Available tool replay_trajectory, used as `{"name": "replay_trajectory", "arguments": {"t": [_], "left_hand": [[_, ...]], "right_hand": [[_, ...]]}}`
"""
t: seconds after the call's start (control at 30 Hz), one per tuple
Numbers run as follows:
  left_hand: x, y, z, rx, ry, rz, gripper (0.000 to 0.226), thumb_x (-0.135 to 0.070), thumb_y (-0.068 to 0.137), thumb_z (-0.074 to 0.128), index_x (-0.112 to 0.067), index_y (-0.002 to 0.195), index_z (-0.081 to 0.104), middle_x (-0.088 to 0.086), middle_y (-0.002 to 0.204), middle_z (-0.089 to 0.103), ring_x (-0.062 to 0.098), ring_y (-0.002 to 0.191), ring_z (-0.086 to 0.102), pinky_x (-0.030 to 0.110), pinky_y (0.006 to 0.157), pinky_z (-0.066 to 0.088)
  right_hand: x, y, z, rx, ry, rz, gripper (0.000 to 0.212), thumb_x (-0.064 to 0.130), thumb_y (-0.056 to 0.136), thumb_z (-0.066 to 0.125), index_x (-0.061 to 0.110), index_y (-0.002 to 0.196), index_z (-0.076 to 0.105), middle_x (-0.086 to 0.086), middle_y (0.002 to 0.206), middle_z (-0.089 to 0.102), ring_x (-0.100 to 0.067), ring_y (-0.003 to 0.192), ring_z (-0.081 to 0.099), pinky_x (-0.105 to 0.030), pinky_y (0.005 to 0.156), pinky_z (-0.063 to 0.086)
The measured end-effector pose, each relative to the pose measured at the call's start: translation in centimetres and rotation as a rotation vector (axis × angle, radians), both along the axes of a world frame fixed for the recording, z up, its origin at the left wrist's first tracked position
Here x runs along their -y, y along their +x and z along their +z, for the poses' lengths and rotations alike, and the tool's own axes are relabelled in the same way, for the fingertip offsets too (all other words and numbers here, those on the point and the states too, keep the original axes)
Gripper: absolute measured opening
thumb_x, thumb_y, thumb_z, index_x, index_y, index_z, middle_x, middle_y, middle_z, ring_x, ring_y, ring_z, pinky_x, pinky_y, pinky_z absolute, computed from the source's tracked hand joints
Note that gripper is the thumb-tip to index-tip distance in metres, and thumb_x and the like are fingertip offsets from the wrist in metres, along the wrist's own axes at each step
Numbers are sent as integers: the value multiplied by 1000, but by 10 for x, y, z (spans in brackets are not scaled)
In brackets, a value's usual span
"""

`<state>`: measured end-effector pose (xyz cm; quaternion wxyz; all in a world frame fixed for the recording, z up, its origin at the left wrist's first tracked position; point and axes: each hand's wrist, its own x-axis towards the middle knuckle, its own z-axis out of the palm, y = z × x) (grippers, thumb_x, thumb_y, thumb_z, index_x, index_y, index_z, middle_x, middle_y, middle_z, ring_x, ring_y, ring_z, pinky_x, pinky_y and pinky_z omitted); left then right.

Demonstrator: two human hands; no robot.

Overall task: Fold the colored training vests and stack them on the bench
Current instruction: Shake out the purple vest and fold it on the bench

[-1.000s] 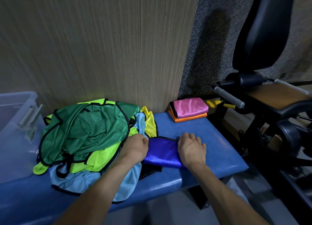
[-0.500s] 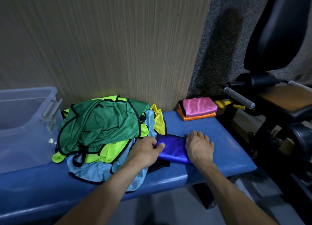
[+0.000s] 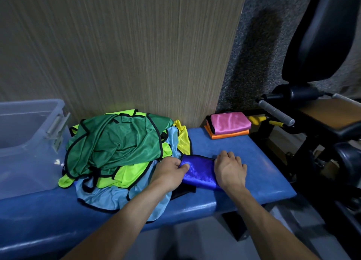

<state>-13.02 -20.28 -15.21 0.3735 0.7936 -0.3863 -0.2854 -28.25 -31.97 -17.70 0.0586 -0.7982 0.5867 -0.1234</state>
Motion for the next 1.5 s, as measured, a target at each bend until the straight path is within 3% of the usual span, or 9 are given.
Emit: {"name": "replay_trajectory", "arguments": {"t": [0.13,0.27,0.43,0.57,0.67,0.8,1.0,1.33,1.5], "left_hand": [[1,-3,6,138,51,-21,35,-36,99,59,-15,74,47,-2,67,45,17,61,44,31,59,35],[-3,-8,4,415,14,-55,33,-39,100,55,-14,78,54,1,104,49,23,94,53,38,88,49],[-5,-7,7,496,11,-57,40,-38,100,58,-8,73,56,0,68,48,21,63,51,35,61,45],[-1,-4,8,271,2,-12,41,-35,96,67,-11,66,52,-1,62,46,17,58,43,30,59,39],[5,2,9,-67,-65,55,15,-31,88,78,-22,82,69,-5,89,62,13,84,59,25,83,47],[8,5,8,-356,-110,163,34,-27,73,91,-14,101,75,6,107,75,23,101,71,43,98,56],[11,-2,-3,-272,-208,219,21,-20,84,83,-12,99,72,2,97,74,13,85,68,21,79,49],[13,-4,-12,-186,-87,99,18,-22,100,60,-23,114,50,-2,103,61,17,94,60,33,88,49],[19,-2,-5,-105,-65,24,20,-19,99,55,-31,115,55,-4,83,58,15,62,50,29,61,41]], "right_hand": [[0,0,0,2,2,-1,29,28,106,33,10,112,55,-9,117,58,-33,113,51,-46,91,39],[0,0,-2,-3,-9,-9,28,28,105,34,11,111,56,-9,116,59,-33,112,52,-44,89,39],[0,0,-3,3,-11,-8,28,27,105,34,10,110,56,-9,115,59,-33,112,52,-46,90,39],[0,1,-2,-7,-4,-6,28,27,105,33,10,112,55,-9,117,58,-33,113,51,-46,91,39],[1,0,-2,-2,2,-2,30,27,105,32,10,113,55,-9,117,58,-33,114,51,-46,92,39],[1,0,-2,3,-4,-1,29,27,105,32,11,112,55,-9,116,59,-33,112,52,-46,91,40],[1,0,-2,4,0,-5,29,28,105,33,11,110,56,-8,115,59,-32,112,52,-46,92,40],[1,0,-2,-7,0,-4,28,28,105,33,11,110,55,-8,114,58,-32,110,52,-46,90,40],[1,0,-2,-7,-6,-9,27,28,105,34,11,110,55,-8,114,59,-32,110,52,-46,89,40]]}}
